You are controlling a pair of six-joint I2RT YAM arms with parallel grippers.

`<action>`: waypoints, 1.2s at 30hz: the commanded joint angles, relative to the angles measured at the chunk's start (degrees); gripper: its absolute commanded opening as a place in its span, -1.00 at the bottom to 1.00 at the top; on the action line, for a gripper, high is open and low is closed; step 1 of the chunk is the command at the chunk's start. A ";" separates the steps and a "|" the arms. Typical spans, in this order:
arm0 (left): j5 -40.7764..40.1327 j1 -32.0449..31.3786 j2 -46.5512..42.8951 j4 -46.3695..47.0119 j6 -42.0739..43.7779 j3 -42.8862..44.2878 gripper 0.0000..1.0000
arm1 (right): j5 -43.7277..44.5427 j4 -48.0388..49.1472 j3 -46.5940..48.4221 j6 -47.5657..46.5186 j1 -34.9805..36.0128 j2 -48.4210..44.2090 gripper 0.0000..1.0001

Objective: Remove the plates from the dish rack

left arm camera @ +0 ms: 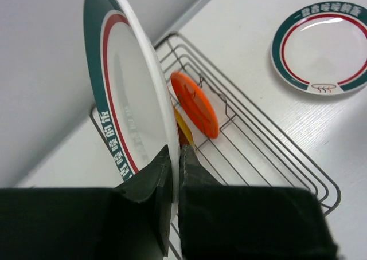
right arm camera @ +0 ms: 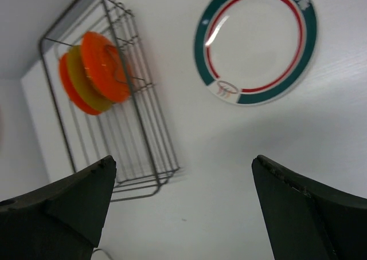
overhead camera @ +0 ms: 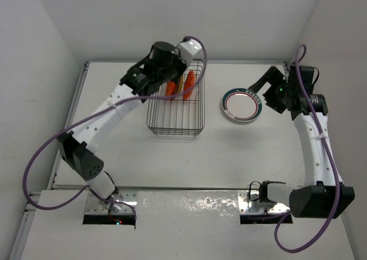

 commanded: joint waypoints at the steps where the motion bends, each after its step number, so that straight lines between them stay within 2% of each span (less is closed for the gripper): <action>1: -11.62 -8.04 -4.11 5.72 15.14 -5.23 -1.00 | -6.49 5.33 4.37 7.52 0.30 1.67 0.98; 5: -18.42 -16.48 -7.98 9.31 27.87 -18.12 -1.00 | -15.98 13.75 5.34 16.40 0.99 3.52 0.98; 8: -21.67 -22.72 -11.23 14.86 32.38 -25.69 -1.00 | -16.36 12.65 7.35 17.03 3.45 4.57 0.97; 11: -21.32 -27.47 -12.30 16.97 33.36 -27.56 -1.00 | -15.56 10.01 7.19 15.01 7.22 6.33 0.94; 14: -21.59 -30.82 -11.51 18.55 33.27 -27.30 -1.00 | -13.81 5.90 6.22 12.02 10.91 8.35 0.77; 20: -21.32 -32.40 -10.36 20.05 33.00 -26.42 -1.00 | -8.71 4.64 -0.37 9.12 13.13 7.65 0.68; 24: -21.32 -32.93 -9.92 19.70 33.09 -26.69 -1.00 | -7.91 5.60 -1.52 7.98 13.48 7.47 0.65; 28: -22.64 -33.02 -9.66 20.05 33.44 -26.86 -1.00 | -6.42 4.65 0.85 6.22 13.57 7.73 0.50; 32: -23.61 -33.11 -9.22 19.35 33.45 -27.21 -1.00 | -0.73 1.30 5.94 2.88 13.39 7.57 0.65; 36: -23.78 -33.11 -9.83 18.73 32.57 -28.18 -1.00 | 3.33 -1.69 8.94 0.68 13.31 7.82 0.70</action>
